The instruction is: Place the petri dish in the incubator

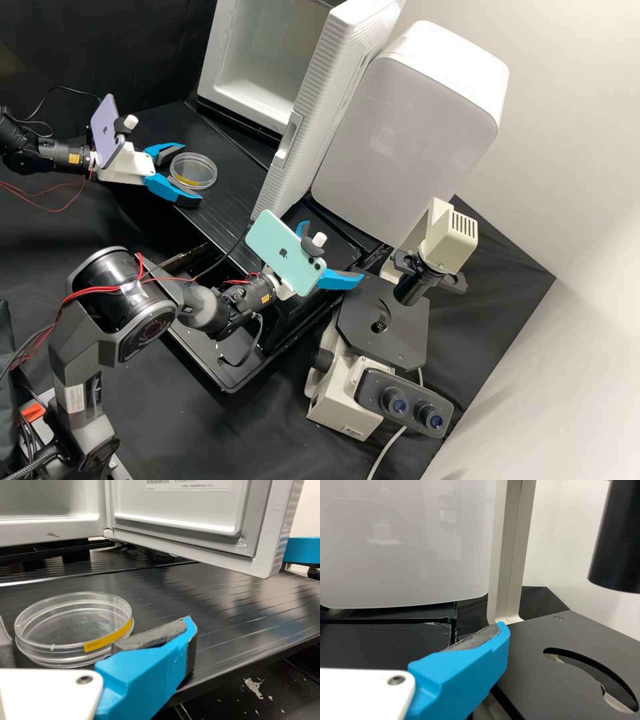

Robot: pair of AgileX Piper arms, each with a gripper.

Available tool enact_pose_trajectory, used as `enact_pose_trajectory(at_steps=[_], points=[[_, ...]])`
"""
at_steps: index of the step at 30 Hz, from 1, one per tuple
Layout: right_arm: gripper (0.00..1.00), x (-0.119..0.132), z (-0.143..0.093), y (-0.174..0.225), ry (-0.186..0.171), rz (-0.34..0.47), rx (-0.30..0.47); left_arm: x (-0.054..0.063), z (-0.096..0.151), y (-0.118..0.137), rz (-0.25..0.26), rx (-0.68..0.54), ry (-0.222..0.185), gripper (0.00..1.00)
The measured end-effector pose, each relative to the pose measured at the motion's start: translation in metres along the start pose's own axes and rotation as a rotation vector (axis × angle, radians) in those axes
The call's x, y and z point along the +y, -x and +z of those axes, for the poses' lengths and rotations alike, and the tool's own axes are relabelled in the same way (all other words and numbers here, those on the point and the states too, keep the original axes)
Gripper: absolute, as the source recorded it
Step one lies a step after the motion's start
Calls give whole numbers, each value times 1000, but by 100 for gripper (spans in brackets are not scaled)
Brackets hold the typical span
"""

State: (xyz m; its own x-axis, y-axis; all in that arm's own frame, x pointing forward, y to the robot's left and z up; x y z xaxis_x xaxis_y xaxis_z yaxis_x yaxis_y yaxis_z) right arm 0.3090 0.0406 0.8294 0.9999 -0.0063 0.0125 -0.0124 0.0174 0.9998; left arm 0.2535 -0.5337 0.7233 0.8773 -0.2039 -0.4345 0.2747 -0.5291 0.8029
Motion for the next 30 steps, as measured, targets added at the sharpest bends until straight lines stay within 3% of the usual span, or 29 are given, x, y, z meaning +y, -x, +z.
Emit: enact_pose_trajectory(at_steps=[30], points=[[100, 0, 0, 0, 0, 0, 0, -2, -2, -2, 9, 32, -5, 0]])
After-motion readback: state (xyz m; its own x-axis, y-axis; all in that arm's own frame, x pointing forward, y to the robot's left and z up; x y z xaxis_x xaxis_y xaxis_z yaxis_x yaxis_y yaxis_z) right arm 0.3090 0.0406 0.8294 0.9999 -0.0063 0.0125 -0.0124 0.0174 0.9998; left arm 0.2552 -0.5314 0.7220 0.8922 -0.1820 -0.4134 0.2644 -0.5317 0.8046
